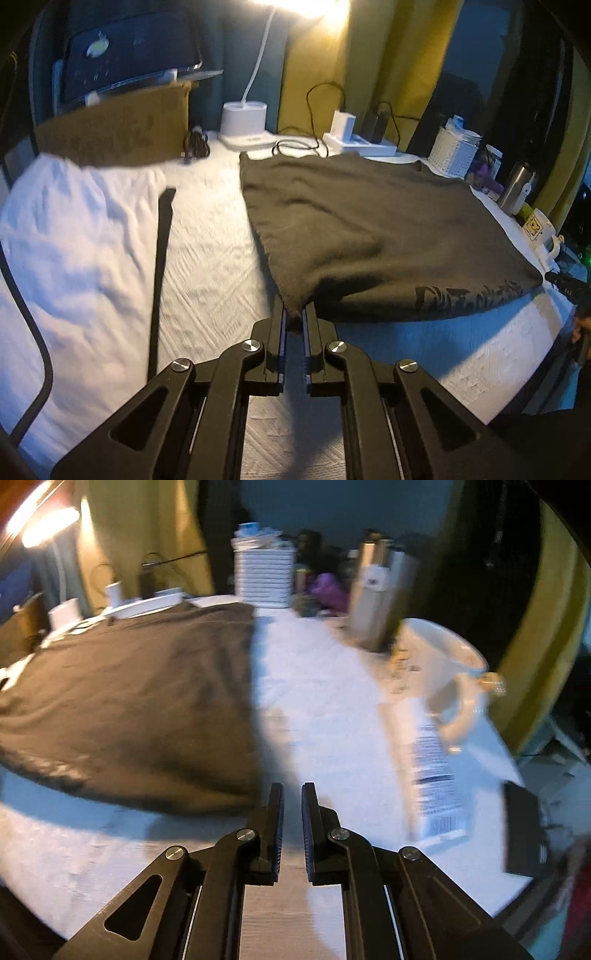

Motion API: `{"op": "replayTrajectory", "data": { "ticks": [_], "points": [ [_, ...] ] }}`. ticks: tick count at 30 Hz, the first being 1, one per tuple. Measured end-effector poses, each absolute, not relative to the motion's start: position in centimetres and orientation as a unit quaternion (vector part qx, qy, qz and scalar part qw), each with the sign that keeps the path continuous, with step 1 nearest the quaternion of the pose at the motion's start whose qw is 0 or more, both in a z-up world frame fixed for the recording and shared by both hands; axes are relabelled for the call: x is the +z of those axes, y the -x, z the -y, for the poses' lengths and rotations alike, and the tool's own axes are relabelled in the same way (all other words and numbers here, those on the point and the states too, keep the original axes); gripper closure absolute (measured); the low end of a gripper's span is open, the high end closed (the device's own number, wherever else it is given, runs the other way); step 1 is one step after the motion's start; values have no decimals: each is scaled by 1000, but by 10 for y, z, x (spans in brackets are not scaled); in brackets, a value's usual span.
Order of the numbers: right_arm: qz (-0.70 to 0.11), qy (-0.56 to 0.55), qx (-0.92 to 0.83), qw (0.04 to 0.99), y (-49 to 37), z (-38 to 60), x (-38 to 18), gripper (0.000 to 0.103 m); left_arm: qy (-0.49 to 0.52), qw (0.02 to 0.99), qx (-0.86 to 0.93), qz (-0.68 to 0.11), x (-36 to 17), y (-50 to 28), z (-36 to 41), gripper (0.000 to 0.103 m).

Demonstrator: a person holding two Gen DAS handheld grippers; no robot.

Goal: Fold small clothes
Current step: 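Press the folded shirt's edge flat with both closed grippers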

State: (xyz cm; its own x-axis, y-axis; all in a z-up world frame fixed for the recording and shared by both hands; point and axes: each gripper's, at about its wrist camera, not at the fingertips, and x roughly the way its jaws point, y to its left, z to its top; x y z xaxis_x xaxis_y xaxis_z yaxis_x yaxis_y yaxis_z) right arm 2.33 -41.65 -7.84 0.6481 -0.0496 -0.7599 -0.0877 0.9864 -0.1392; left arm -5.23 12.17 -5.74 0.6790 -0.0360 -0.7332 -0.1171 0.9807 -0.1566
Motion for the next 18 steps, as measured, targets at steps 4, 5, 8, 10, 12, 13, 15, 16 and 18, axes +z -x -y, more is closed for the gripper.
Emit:
{"op": "replayTrajectory", "data": {
  "ticks": [4, 5, 8, 10, 12, 13, 15, 16, 18],
  "points": [
    [-423, 54, 20, 904, -16, 424, -75, 95, 100, 910, 20, -401, -55, 53, -120, 97],
    [-425, 48, 33, 903, -14, 421, -75, 95, 97, 911, 19, -401, -54, 53, -118, 97],
    [-426, 65, 56, 900, -8, 402, -78, 95, 82, 909, 20, -408, -55, 53, -115, 97],
    [-421, 75, 54, 902, -10, 392, -77, 95, 81, 906, 22, -416, -60, 53, -116, 97],
    [-417, 74, 56, 904, -17, 385, -77, 90, 79, 901, 26, -425, -66, 54, -116, 97],
    [-416, 75, 55, 905, -21, 382, -77, 90, 77, 900, 26, -429, -69, 55, -116, 97],
    [-413, 85, 52, 905, -30, 374, -78, 90, 74, 896, 31, -436, -77, 56, -114, 97],
    [-413, 88, 50, 905, -33, 374, -79, 90, 75, 894, 32, -441, -81, 57, -114, 97],
    [-425, 95, 42, 899, -43, 371, -87, 90, 79, 888, 36, -451, -90, 58, -114, 97]
  ]
}}
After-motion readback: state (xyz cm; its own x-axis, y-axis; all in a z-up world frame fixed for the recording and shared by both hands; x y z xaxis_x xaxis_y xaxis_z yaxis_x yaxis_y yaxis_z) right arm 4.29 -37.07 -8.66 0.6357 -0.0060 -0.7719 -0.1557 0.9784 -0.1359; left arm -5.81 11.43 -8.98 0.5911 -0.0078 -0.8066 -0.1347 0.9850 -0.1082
